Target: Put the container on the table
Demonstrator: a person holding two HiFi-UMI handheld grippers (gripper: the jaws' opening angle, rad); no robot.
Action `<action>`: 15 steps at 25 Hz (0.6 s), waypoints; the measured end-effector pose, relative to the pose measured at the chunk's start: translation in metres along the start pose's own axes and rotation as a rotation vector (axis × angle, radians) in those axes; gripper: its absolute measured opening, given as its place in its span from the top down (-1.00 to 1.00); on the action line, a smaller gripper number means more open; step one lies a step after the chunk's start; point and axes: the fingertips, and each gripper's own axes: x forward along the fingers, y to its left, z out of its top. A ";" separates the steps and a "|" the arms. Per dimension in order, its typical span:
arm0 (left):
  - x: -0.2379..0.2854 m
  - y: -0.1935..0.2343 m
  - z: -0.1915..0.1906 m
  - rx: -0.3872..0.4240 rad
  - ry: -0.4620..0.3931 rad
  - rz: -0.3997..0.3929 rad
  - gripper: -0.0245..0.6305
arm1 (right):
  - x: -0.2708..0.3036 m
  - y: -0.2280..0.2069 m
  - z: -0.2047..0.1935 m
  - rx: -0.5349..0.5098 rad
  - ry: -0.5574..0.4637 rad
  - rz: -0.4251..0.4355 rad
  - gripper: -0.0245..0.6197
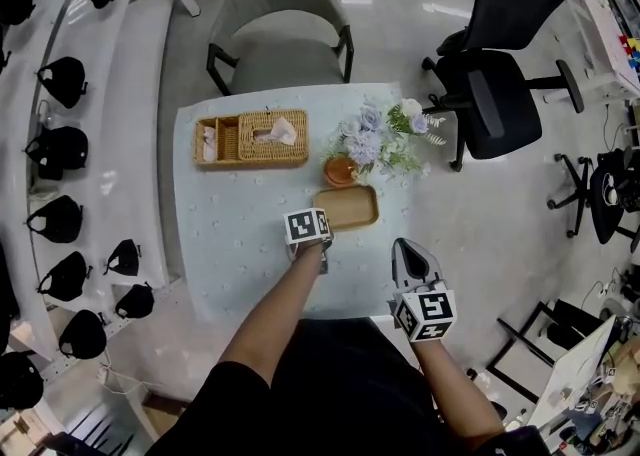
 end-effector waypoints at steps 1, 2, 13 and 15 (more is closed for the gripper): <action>0.001 0.000 0.002 0.006 0.000 0.002 0.89 | 0.001 0.000 0.000 -0.001 0.001 0.000 0.93; 0.002 0.001 0.004 0.011 -0.002 0.004 0.89 | 0.002 0.000 0.000 -0.002 -0.002 -0.003 0.93; 0.001 -0.003 0.004 0.022 -0.027 -0.013 0.54 | -0.008 0.005 -0.017 -0.005 0.016 0.007 0.93; -0.003 -0.004 0.003 0.030 -0.034 -0.015 0.47 | -0.012 0.004 -0.019 -0.006 0.012 0.002 0.93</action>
